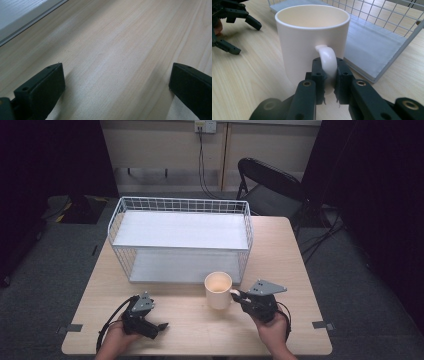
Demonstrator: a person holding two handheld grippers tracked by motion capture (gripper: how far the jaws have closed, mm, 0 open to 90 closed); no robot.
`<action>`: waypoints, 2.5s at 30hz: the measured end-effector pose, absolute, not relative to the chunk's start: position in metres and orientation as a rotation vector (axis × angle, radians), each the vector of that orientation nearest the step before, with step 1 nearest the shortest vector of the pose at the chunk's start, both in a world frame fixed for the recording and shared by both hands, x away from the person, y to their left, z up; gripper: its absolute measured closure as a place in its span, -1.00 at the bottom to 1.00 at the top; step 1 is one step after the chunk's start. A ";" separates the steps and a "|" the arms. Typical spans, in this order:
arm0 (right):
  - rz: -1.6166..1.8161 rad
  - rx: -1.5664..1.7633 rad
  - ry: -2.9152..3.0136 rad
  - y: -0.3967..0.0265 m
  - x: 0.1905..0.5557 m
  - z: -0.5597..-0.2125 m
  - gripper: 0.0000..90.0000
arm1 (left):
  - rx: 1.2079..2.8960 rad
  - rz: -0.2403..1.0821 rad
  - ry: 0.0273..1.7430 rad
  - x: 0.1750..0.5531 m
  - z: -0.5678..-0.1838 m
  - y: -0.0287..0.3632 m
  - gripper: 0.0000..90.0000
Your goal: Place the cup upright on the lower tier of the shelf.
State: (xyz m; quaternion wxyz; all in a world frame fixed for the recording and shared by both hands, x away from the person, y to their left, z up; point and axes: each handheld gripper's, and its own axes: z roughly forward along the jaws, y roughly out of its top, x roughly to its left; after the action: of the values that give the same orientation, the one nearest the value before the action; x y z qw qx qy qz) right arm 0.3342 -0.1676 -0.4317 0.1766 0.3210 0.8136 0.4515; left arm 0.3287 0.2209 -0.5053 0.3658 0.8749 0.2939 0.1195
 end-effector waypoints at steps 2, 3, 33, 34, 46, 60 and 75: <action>1.278 0.912 2.302 -0.165 0.336 -0.432 0.79 | 2.249 0.307 0.756 0.329 -0.505 0.221 -1.00; 1.276 0.909 2.298 -0.164 0.336 -0.432 0.79 | 2.249 0.307 0.755 0.329 -0.505 0.221 -1.00; 1.318 0.955 2.224 -0.141 0.355 -0.426 0.79 | 2.249 0.307 0.756 0.329 -0.505 0.221 -1.00; 1.321 0.954 2.224 -0.139 0.356 -0.426 0.79 | 2.249 0.307 0.756 0.329 -0.505 0.221 -1.00; 1.308 0.968 2.208 -0.128 0.363 -0.429 0.79 | 2.249 0.307 0.756 0.329 -0.505 0.221 -1.00; 1.297 1.004 2.157 -0.126 0.373 -0.430 0.79 | 2.249 0.307 0.756 0.329 -0.505 0.221 -1.00; 1.288 1.021 2.115 -0.119 0.380 -0.436 0.79 | 2.249 0.307 0.756 0.329 -0.505 0.221 -1.00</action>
State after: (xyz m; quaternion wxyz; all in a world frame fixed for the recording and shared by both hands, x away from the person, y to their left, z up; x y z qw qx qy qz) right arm 0.3799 -0.1195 -0.4355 0.2297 0.3709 0.7685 0.4681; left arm 0.3287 0.2209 -0.5053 0.3659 0.8749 0.2940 0.1194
